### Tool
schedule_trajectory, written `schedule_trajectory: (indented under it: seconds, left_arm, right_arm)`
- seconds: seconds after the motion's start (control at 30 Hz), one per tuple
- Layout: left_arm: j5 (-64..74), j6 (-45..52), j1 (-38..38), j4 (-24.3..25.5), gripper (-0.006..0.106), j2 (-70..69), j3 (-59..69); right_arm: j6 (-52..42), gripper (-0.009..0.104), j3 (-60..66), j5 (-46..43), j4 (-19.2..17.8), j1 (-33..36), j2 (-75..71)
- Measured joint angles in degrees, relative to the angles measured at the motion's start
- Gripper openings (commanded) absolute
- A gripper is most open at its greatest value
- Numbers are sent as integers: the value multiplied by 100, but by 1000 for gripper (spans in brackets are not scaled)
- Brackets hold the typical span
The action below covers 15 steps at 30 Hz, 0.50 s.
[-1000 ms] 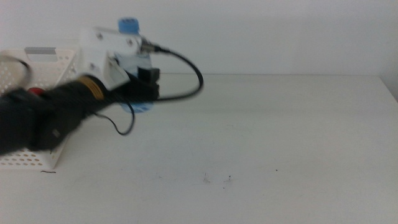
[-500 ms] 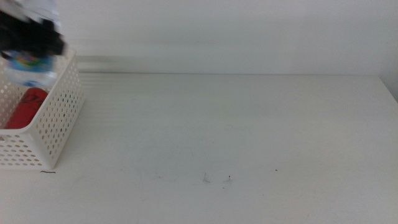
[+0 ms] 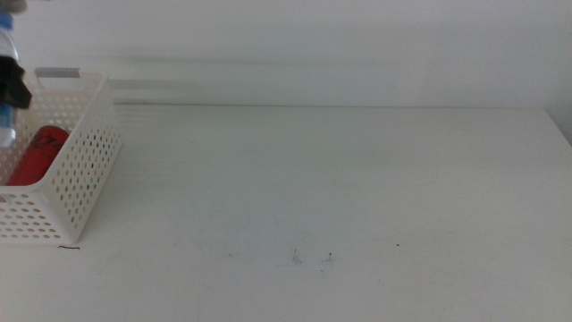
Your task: Use arms to grab the bottles and put them into the dustbin to the left of the table.
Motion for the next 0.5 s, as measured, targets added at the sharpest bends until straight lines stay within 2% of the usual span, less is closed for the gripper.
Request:
schedule_trajectory:
  seconds: [0.3,0.4,0.5]
  left_arm:
    - [-358,55,13,78,19,800,-12]
    - [-512,65,13,78,25,972,-12]
    - [-596,92,13,67,39,1101,-12]
  right_arm:
    - [0,90,0,0,0,0,0]
    - [0,90,0,0,0,0,0]
    - [0,90,0,0,0,0,0]
